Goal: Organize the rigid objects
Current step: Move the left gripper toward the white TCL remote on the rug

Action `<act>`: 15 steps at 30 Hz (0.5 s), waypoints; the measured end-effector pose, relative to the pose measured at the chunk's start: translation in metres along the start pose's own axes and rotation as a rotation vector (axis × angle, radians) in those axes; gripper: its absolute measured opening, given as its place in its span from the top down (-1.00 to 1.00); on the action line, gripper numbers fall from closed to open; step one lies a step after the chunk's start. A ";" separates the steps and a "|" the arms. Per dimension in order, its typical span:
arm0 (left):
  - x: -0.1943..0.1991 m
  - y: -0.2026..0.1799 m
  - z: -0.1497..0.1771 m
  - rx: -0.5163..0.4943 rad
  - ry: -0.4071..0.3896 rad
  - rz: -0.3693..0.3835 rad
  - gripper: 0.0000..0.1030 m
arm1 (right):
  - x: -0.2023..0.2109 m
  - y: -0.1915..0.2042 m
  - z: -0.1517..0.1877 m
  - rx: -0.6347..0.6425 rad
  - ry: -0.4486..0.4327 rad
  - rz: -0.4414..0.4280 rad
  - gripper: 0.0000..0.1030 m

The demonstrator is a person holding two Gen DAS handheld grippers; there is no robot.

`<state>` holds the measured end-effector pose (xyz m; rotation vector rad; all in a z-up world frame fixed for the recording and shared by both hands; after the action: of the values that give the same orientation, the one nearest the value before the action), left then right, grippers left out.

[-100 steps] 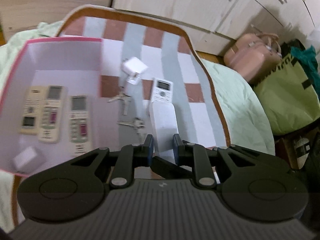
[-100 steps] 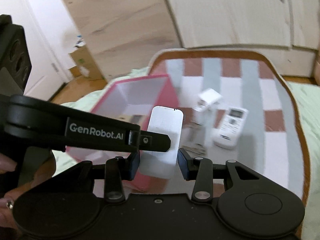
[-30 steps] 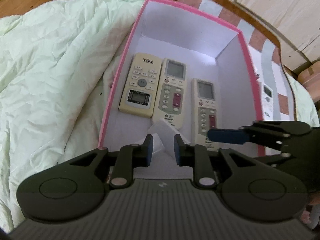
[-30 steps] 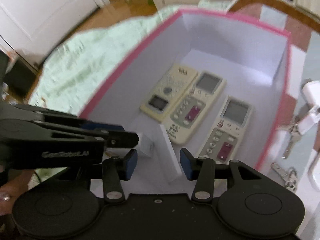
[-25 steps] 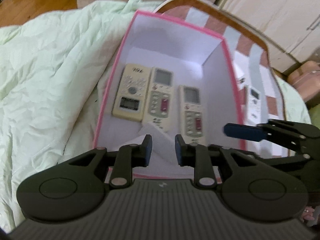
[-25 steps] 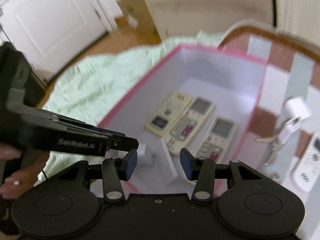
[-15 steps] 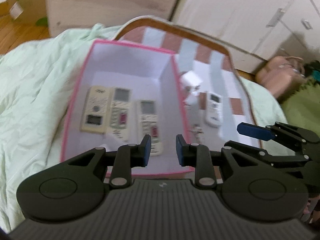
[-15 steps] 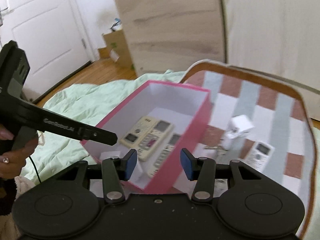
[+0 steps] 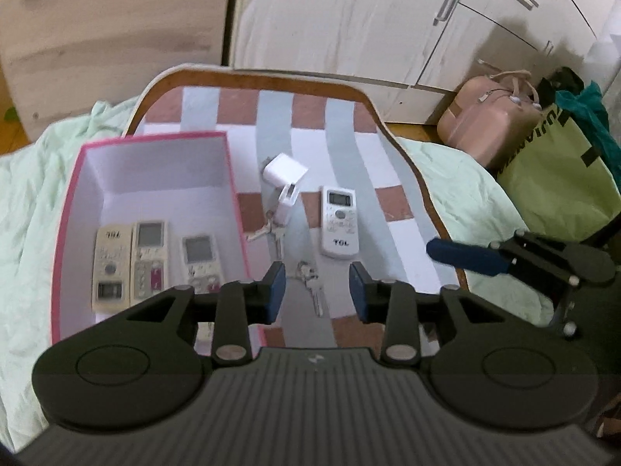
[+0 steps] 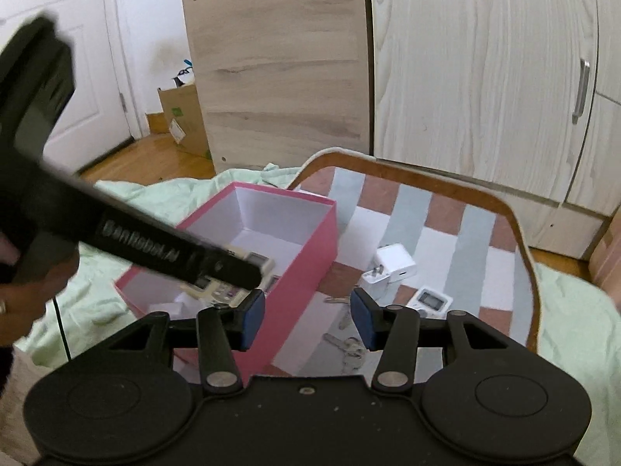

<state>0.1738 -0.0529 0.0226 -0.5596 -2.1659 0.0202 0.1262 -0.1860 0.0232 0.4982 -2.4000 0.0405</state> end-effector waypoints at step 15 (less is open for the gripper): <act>-0.129 -0.033 -0.032 -0.062 0.097 -0.002 -0.05 | -0.081 -0.079 0.037 -0.059 0.044 0.156 -0.40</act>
<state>0.2528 -0.1398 -0.0483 -0.5820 -2.0782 -0.0743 0.1888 -0.2374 -0.0647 0.2796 -2.3847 0.0486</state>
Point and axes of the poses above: each gripper's, at about its wrist camera, not at the fingertips, and x roughly against the way its jaws point, y to its left, z to its underside, the point moved 4 cm from there along -x, roughly the way its jaws point, and after that the axes turned 2 degrees about -x, right-handed, at the moved point
